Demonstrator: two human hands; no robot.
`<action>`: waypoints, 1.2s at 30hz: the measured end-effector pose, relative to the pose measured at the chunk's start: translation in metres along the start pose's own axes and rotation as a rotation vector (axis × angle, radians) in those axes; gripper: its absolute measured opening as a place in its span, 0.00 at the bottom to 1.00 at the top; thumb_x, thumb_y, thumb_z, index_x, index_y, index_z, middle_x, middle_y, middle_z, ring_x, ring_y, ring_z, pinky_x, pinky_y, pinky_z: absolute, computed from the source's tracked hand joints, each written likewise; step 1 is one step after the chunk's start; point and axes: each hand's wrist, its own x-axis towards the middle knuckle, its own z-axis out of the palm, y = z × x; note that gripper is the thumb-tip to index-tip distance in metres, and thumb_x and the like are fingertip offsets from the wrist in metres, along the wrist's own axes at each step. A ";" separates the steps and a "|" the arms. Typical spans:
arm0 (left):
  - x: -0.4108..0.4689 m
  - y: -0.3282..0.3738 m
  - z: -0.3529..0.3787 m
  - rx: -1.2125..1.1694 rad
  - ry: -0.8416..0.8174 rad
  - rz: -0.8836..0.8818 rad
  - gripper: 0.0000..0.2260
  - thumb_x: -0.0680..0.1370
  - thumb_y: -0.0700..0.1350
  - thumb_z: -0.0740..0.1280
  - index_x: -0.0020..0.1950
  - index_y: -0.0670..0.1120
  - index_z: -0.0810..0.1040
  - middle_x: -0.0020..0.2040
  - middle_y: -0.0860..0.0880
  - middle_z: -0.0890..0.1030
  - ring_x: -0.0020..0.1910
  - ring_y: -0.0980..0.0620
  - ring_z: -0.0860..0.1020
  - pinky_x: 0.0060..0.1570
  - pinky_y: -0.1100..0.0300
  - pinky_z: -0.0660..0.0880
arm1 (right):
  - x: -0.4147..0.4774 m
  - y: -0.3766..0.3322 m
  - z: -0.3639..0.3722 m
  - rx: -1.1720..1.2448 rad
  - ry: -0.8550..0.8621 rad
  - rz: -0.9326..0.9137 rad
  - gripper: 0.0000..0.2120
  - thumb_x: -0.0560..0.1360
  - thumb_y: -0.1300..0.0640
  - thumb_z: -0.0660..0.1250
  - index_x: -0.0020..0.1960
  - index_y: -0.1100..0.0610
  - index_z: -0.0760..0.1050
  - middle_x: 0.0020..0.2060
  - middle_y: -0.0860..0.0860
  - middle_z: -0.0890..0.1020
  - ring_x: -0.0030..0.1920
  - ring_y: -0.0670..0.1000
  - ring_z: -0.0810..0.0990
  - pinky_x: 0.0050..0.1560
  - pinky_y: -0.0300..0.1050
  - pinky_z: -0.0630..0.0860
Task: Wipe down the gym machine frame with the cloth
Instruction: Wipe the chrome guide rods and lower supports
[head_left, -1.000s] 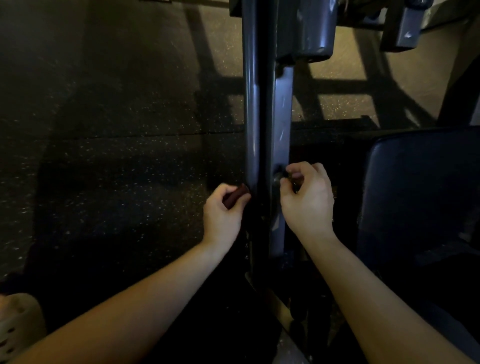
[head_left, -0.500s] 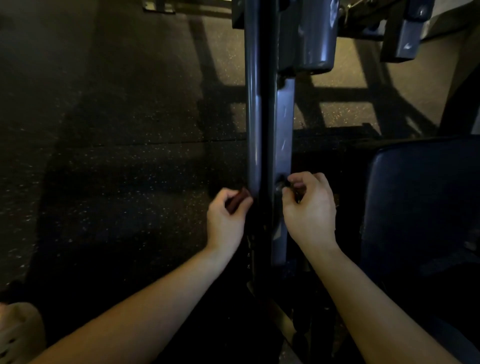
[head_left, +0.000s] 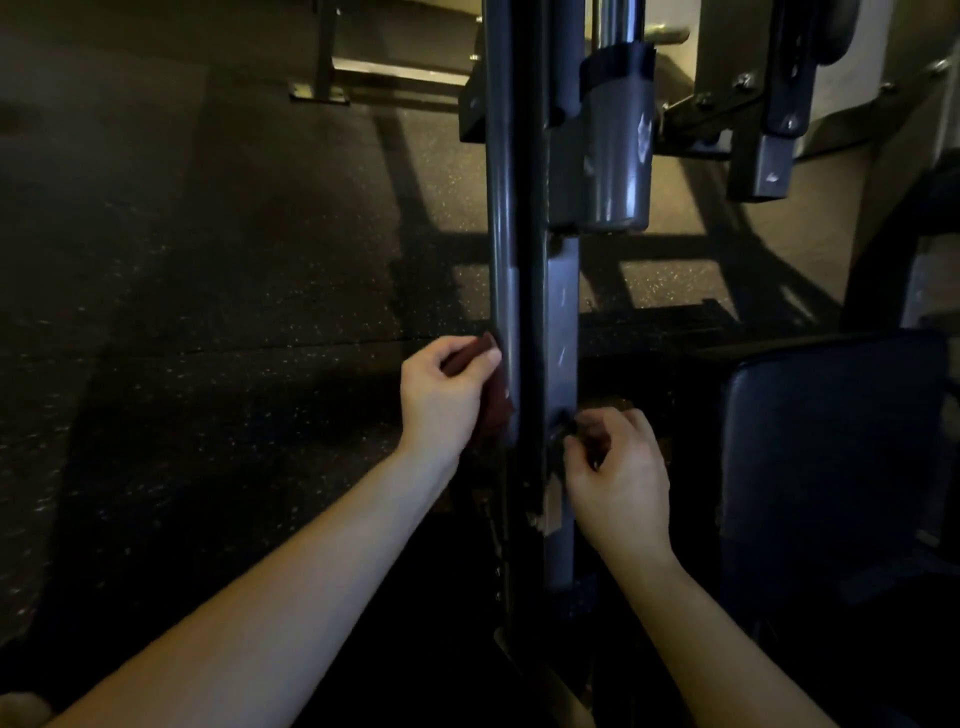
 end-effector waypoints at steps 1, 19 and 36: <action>0.001 0.001 0.003 0.041 0.021 0.066 0.05 0.77 0.42 0.74 0.53 0.47 0.84 0.46 0.45 0.86 0.45 0.50 0.85 0.44 0.54 0.84 | 0.000 -0.001 0.000 -0.002 0.000 0.005 0.10 0.78 0.55 0.71 0.57 0.46 0.76 0.51 0.40 0.73 0.49 0.40 0.76 0.47 0.29 0.68; -0.036 0.036 -0.003 0.345 -0.118 0.075 0.06 0.77 0.43 0.74 0.51 0.51 0.82 0.47 0.54 0.86 0.49 0.59 0.83 0.51 0.61 0.79 | 0.014 -0.024 -0.032 0.290 0.019 -0.038 0.08 0.78 0.60 0.71 0.54 0.49 0.81 0.48 0.43 0.79 0.49 0.40 0.79 0.53 0.37 0.76; -0.086 0.109 0.023 0.582 -0.589 0.128 0.17 0.79 0.37 0.71 0.67 0.48 0.79 0.58 0.49 0.85 0.58 0.54 0.83 0.59 0.55 0.80 | 0.018 -0.037 -0.064 0.927 -0.124 -0.056 0.07 0.80 0.53 0.71 0.55 0.52 0.84 0.47 0.50 0.87 0.50 0.46 0.86 0.53 0.47 0.82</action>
